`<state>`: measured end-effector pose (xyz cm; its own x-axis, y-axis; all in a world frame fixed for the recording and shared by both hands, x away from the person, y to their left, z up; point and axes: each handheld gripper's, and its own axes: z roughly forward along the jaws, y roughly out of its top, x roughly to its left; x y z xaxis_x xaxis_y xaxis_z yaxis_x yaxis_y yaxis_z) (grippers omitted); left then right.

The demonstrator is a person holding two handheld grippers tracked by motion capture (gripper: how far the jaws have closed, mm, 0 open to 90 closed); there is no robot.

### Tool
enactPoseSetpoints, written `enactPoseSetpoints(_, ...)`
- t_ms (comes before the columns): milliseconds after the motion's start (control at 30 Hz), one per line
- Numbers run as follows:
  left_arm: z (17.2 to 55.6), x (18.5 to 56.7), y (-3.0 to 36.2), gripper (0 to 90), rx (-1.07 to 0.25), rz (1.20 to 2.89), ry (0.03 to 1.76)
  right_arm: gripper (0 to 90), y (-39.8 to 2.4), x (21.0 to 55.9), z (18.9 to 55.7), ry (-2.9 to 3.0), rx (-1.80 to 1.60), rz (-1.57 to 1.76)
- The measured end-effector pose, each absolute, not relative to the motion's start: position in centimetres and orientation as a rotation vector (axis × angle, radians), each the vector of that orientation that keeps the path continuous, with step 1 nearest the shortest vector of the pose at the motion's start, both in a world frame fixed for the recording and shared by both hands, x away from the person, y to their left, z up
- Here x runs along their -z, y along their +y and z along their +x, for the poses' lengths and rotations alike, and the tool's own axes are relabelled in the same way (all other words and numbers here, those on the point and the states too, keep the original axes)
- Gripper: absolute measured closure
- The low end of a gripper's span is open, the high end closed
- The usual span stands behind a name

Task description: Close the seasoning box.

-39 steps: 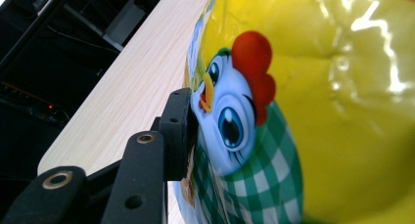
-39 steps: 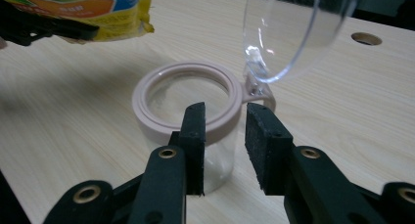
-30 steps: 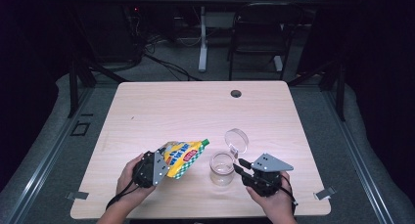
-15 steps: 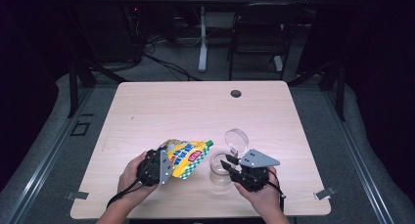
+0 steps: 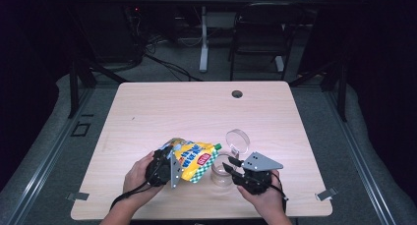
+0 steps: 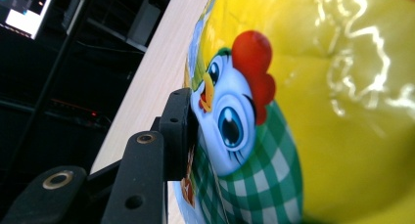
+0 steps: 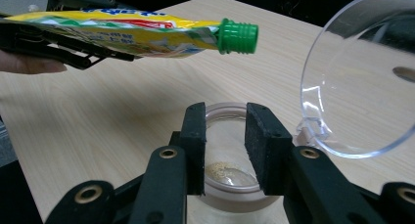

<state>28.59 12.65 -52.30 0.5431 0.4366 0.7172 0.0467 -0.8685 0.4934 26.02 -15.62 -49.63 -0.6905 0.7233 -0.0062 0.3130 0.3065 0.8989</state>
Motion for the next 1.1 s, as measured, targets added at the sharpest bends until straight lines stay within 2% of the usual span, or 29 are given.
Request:
enactPoseSetpoints(367, 28.4, 52.2, 12.4, 61.2, -1.341, 2.407, 0.329, 69.6, -14.8, 49.8, 25.7, 2.188, -1.337, 0.889)
enactPoseSetpoints(1100, 28.3, 52.0, 11.5, 61.2, -1.392, 2.453, 0.231, 67.6, -14.7, 49.7, 25.6, 2.169, -1.341, 0.854)
